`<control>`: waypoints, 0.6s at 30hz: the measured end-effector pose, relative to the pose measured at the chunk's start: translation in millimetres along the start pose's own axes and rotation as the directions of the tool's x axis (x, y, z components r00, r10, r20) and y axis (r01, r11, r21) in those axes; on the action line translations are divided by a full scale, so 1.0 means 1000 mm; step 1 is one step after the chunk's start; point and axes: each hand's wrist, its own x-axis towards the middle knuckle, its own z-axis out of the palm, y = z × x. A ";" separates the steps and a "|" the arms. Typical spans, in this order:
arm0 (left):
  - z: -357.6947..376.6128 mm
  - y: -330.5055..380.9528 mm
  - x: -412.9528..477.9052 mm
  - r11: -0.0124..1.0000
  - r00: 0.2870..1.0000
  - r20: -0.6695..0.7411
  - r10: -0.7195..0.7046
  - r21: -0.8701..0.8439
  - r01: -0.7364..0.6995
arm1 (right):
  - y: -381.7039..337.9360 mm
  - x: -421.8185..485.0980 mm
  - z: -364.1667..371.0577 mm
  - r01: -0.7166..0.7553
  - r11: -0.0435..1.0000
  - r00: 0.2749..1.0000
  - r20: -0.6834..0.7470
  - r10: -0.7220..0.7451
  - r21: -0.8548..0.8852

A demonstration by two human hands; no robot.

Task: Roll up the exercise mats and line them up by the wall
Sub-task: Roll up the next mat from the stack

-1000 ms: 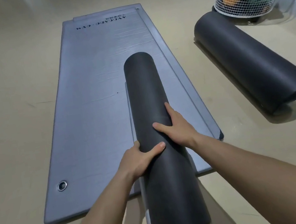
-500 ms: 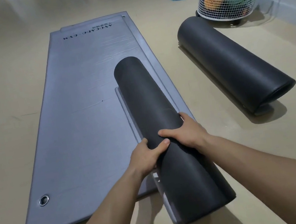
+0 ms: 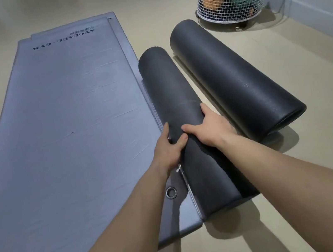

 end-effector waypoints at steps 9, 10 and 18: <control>0.038 0.036 0.074 0.995 0.992 -0.112 -0.053 0.074 0.061 | -0.005 0.085 -0.012 0.071 0.980 0.995 -0.055 -0.082 -0.183; 0.041 0.041 0.082 0.995 0.992 -0.116 -0.049 0.077 0.059 | -0.005 0.093 -0.014 0.076 0.980 0.994 -0.063 -0.089 -0.185; 0.034 0.049 0.129 0.993 0.997 -0.077 -0.019 0.115 0.028 | -0.015 0.125 -0.013 0.099 0.971 0.980 -0.146 -0.133 -0.219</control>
